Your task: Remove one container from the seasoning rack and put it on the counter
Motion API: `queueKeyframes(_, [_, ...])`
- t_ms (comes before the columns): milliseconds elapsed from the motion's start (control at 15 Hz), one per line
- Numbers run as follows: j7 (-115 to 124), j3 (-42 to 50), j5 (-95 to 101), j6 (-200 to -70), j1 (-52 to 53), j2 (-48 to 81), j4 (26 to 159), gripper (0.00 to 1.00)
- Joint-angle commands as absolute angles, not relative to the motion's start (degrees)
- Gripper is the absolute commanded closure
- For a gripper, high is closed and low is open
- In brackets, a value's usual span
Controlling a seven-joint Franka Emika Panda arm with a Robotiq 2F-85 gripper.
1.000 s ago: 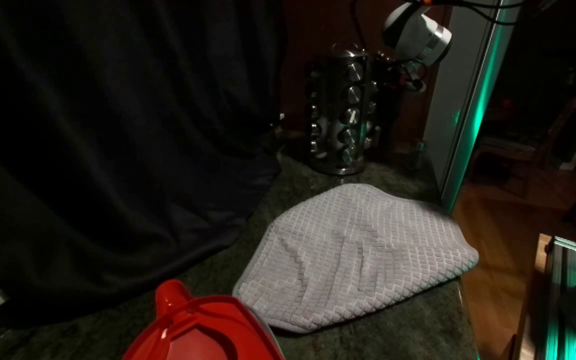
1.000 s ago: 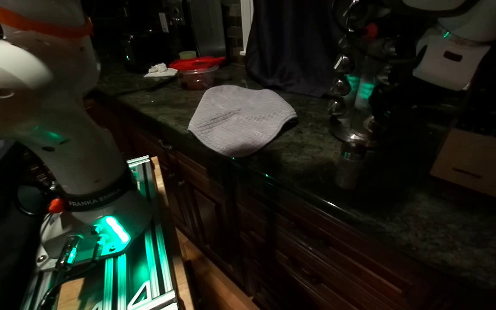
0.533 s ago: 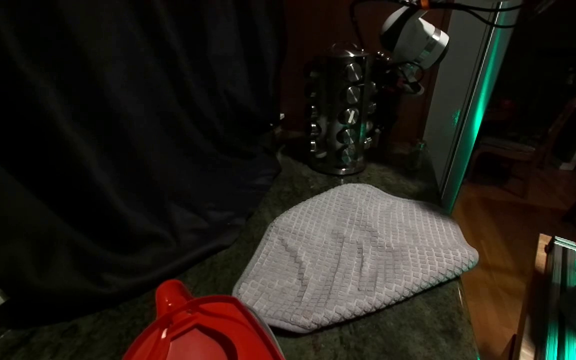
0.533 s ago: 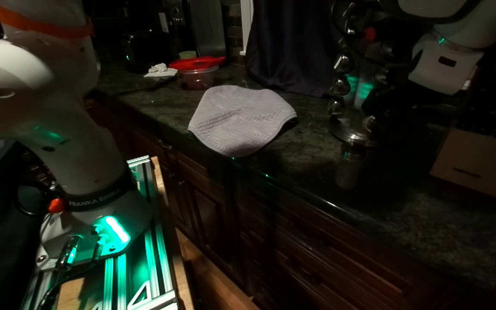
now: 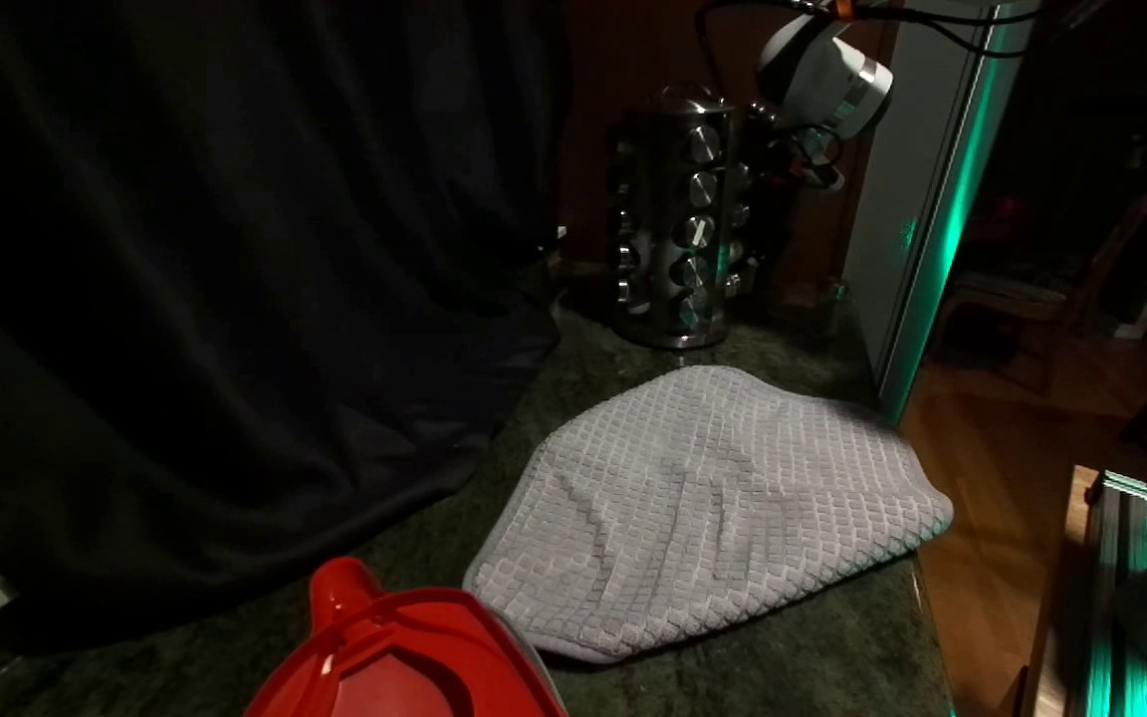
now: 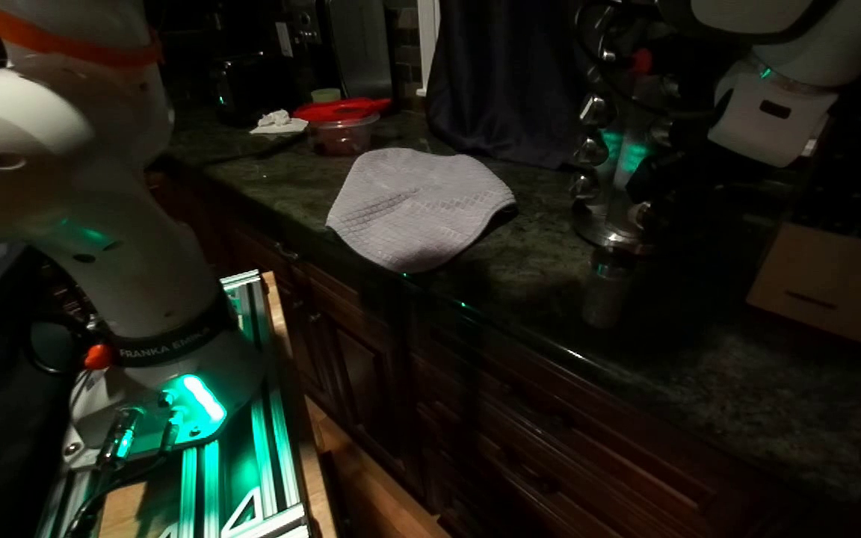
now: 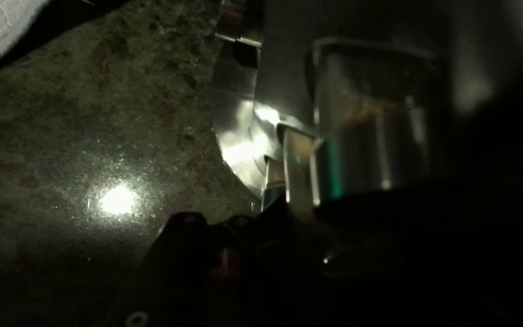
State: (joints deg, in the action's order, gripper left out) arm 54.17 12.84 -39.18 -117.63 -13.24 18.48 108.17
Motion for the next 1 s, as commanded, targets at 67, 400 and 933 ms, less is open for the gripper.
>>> queueKeyframes(67, [55.5, 12.8, -38.5, -116.7, -13.0, 17.9, 107.6, 0.24])
queueKeyframes(400, [55.8, 12.7, -38.4, -116.6, -12.9, 17.8, 107.0, 0.02])
queueKeyframes(933, [56.8, 13.0, -37.2, -117.3, -12.6, 17.3, 106.5, 0.26])
